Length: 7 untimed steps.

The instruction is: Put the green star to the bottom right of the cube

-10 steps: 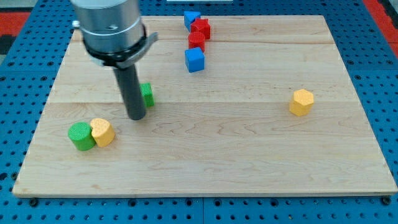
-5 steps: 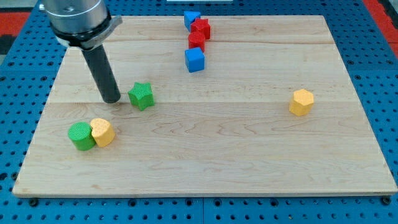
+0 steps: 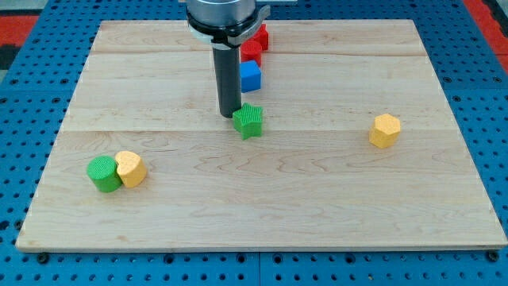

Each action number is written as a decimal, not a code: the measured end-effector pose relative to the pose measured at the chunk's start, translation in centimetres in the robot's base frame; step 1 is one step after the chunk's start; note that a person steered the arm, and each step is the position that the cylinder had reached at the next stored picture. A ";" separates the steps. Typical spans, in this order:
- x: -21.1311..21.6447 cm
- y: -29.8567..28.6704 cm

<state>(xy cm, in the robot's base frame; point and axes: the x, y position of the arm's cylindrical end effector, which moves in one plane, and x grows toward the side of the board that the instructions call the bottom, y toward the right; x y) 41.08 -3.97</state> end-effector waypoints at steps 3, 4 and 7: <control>3.8 -1.6; 3.7 2.4; 3.2 7.7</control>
<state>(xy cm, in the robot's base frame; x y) 44.33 3.69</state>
